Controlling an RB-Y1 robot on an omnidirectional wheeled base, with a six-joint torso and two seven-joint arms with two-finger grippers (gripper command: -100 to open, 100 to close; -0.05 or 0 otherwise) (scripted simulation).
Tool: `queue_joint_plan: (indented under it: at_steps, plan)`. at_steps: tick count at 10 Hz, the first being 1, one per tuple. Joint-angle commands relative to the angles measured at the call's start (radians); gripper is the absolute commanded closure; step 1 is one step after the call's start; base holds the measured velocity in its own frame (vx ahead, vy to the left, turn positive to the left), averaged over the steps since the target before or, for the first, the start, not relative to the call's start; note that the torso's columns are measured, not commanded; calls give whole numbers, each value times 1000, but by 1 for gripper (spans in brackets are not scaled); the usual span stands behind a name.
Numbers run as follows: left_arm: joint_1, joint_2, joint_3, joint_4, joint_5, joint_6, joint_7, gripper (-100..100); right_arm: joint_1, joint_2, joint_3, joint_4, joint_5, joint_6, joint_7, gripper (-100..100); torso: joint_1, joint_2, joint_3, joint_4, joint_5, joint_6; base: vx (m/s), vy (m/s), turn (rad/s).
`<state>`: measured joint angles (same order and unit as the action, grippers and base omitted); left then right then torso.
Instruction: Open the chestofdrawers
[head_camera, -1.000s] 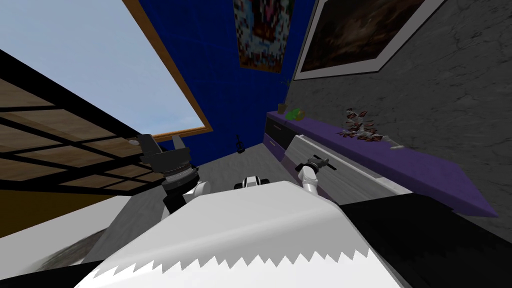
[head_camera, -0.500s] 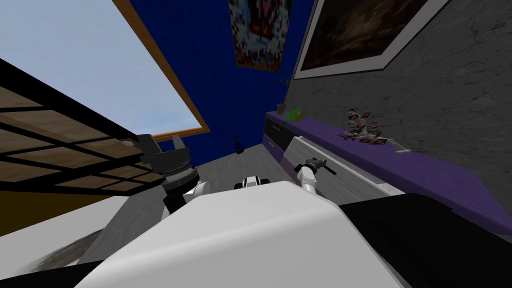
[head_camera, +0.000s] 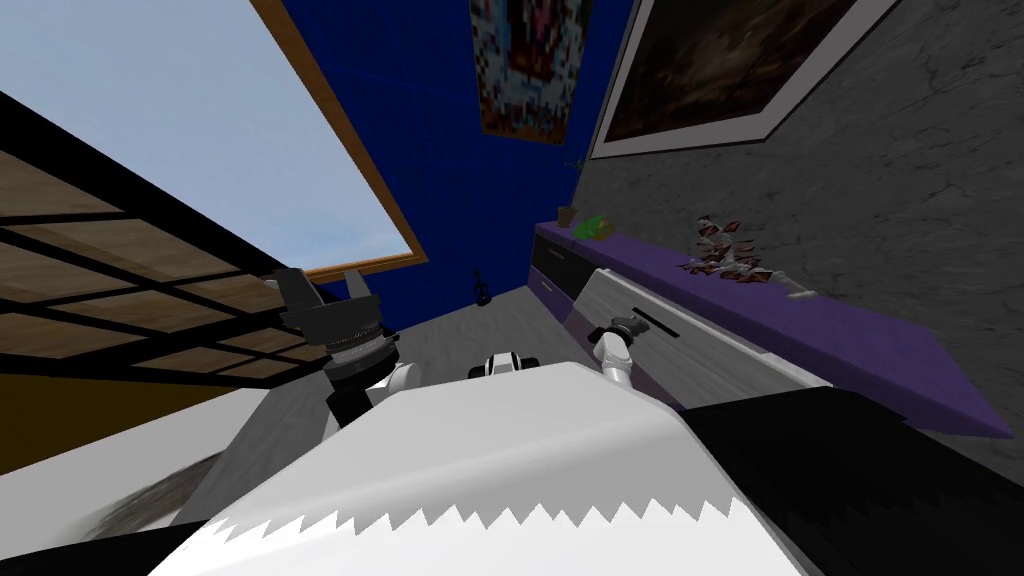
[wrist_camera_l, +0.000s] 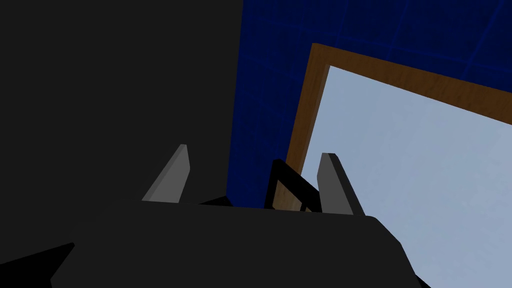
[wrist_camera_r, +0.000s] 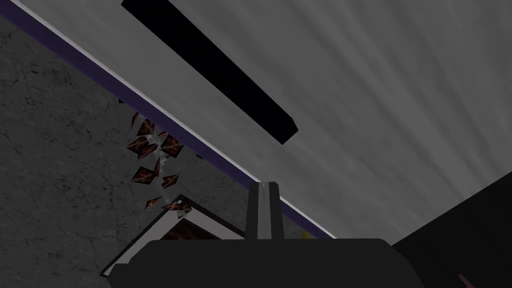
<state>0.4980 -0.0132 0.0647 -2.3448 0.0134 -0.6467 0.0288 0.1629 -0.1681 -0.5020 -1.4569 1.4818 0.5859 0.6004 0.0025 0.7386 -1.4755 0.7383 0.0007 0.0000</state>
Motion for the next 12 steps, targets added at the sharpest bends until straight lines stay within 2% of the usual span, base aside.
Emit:
queue_joint_plan:
  at_steps: [1, 2, 3, 6, 10, 11, 12]
  plan:
    - [0, 0, 0, 0, 0, 0, 0, 0, -2, 0, 0, -1, -2, -1, 5, 100, -2, -2, -1, -1, -1, 0, -25, 93, -10]
    - [0, 0, 0, 0, 0, 0, 0, 0, 0, 0, 2, 5, 5, 1, -7, -100, -9, -4, -2, -1, -2, 0, 11, -59, 19]
    - [0, 1, 0, 0, 0, 0, 0, 0, 1, 0, 3, 7, 8, 1, -11, -100, -15, -4, -3, -1, -4, 0, 44, -127, 20]
    - [0, 1, 1, 0, 0, 0, 0, 0, 6, -2, 6, 18, 20, 4, -31, -100, -4, -1, -1, 0, -1, 0, 55, -162, 14]
    - [0, 0, 0, 0, 0, 0, 0, 0, 5, -11, 6, 35, 20, 1, -46, -100, 3, 1, 1, 0, 1, 0, 54, -137, 11]
    - [0, 1, 1, 0, 0, 0, 0, 0, 7, -7, 7, 29, 24, 4, -45, -100, -2, -1, 0, 0, 0, 0, 37, -75, 5]
    - [0, 0, 0, 0, 0, 0, 0, 0, 7, -7, 7, 30, 23, 3, -44, 100, 0, 0, 0, 0, 0, 0, 5, -12, 4]
